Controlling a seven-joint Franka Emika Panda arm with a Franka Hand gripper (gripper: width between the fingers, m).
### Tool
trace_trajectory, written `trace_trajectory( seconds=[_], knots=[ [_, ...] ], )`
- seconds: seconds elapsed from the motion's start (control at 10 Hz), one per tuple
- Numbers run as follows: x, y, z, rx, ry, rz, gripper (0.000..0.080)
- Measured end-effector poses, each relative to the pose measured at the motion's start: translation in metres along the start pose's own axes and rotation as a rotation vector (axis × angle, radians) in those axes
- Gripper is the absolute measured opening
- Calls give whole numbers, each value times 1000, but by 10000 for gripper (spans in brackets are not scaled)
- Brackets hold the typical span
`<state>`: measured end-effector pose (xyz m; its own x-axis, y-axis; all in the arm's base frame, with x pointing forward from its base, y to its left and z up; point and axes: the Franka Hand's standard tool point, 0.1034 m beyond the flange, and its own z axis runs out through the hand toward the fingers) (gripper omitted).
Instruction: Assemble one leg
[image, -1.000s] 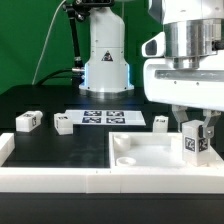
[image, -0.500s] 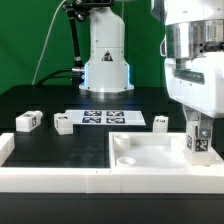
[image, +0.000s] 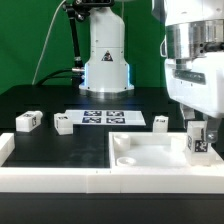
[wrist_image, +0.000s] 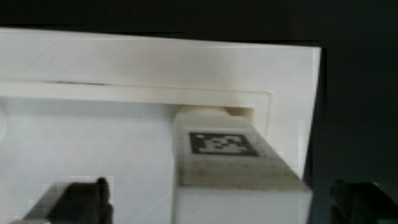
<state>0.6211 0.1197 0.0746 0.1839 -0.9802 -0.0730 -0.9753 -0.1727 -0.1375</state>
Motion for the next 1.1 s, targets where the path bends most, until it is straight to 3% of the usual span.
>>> trace_trajectory(
  seconds=[0.5, 0.9, 1.1],
  knots=[
    [3, -1, 2, -12, 4, -623, 649],
    [1, 0, 2, -46, 24, -1099, 649],
    [2, 0, 2, -53, 29, -1197, 649]
  ],
)
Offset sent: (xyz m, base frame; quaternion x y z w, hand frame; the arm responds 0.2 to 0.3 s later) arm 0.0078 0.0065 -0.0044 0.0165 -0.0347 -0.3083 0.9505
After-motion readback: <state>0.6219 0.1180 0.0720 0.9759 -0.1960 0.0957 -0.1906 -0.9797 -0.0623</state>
